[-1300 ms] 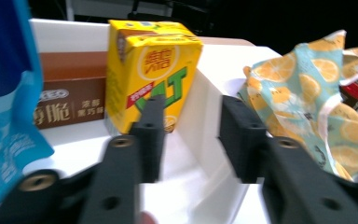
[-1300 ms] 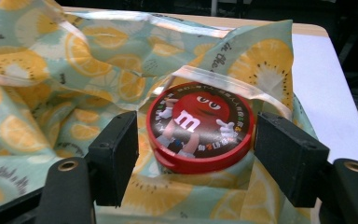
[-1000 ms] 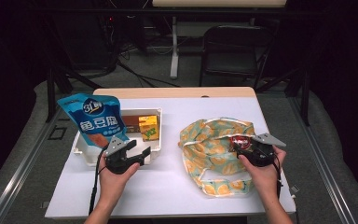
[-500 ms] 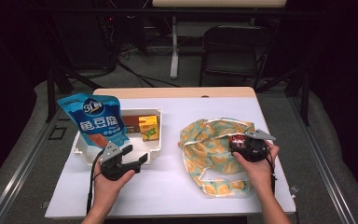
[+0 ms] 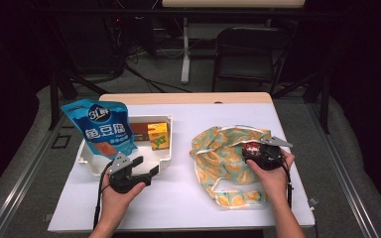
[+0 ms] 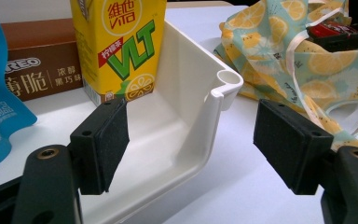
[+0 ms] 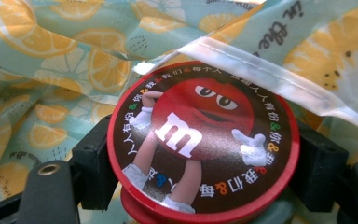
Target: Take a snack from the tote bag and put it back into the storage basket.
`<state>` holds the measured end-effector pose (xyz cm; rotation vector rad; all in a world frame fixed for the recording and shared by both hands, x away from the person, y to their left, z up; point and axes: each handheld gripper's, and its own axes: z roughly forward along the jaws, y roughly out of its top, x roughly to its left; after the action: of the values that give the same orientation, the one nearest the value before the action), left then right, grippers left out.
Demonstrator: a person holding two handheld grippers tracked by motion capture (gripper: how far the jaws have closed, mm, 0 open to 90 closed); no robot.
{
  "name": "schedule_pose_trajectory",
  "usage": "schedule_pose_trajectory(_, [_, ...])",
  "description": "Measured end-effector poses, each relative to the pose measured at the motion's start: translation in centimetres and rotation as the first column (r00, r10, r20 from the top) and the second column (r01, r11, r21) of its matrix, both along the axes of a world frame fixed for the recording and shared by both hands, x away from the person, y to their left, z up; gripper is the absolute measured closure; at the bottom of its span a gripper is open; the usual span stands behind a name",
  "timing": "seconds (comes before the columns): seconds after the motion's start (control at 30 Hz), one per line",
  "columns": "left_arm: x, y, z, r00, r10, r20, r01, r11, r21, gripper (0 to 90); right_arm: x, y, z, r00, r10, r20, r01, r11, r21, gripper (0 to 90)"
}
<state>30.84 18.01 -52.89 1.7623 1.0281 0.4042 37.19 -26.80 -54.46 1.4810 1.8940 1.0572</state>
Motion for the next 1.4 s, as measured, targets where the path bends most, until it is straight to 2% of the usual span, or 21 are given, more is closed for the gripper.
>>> schedule_pose_trajectory(0.13, [0.0, 0.1, 0.0, 1.0000, 0.004, -0.002, -0.004, 1.0000, 0.001, 26.7, -0.1, 0.1, 0.0, 1.0000, 0.001, 0.009, 0.000, 0.9998, -0.020, 24.1])
schedule_pose_trajectory(0.3, [0.0, 0.2, 0.0, 1.0000, 0.005, -0.002, -0.005, 1.0000, 0.001, 26.7, -0.2, 0.1, 0.2, 1.0000, 0.007, 0.000, -0.007, 0.9993, -0.037, 24.8])
schedule_pose_trajectory(0.47, [0.1, 0.3, 0.1, 1.0000, 0.005, 0.000, -0.005, 1.0000, 0.000, 26.6, -0.4, -0.1, 0.5, 1.0000, 0.002, 0.000, -0.002, 1.0000, -0.003, 25.0])
schedule_pose_trajectory(0.7, [0.1, 0.2, 0.2, 1.0000, -0.008, 0.004, 0.008, 0.9999, -0.006, 22.7, -1.2, -0.1, 1.6, 0.9999, 0.011, 0.012, -0.012, 0.9999, 0.001, 25.0])
schedule_pose_trajectory(0.83, [0.1, 0.2, 0.3, 0.9999, -0.007, 0.013, 0.007, 0.9999, -0.009, 17.7, -1.9, 0.4, 2.3, 0.9993, 0.036, 0.008, -0.036, 0.9993, -0.005, 25.0])
schedule_pose_trajectory(1.1, [0.0, 0.4, 0.7, 0.9996, 0.012, 0.026, -0.012, 0.9996, -0.024, 17.0, -3.4, 2.0, 3.5, 0.9949, 0.099, 0.019, -0.099, 0.9950, -0.016, 25.0])
schedule_pose_trajectory(1.4, [0.0, -0.2, 0.5, 0.9996, -0.003, 0.027, 0.003, 0.9998, -0.018, 15.9, -4.4, 2.8, 4.5, 0.9922, 0.120, 0.033, -0.120, 0.9927, 0.001, 25.0])
